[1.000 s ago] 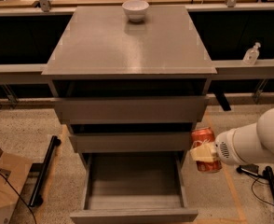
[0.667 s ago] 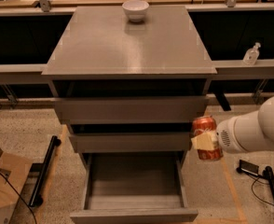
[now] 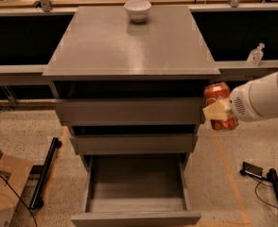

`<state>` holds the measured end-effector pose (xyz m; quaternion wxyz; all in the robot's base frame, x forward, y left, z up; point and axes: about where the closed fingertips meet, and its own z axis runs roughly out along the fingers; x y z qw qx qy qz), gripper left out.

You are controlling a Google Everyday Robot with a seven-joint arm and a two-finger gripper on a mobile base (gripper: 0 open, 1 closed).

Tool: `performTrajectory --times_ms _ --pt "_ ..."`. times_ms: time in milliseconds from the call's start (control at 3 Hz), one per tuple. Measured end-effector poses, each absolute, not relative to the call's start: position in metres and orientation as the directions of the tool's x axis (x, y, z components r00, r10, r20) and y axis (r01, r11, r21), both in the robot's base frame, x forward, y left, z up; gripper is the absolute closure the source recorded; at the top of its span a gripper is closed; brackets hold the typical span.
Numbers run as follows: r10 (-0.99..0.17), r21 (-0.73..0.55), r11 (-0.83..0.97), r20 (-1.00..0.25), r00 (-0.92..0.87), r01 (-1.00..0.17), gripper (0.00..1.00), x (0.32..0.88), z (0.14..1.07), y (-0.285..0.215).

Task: Pick coke can from bottom drawer and place on counter

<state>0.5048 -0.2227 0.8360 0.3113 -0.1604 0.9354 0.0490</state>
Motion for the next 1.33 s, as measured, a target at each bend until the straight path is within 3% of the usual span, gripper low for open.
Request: performTrajectory --times_ms 333,1333 --pt "-0.333 -0.080 0.926 -0.631 -0.700 -0.369 1.00 0.535 0.888 -0.210" --pt "-0.342 -0.099 0.920 -0.674 -0.655 -0.379 1.00 0.558 0.915 -0.198"
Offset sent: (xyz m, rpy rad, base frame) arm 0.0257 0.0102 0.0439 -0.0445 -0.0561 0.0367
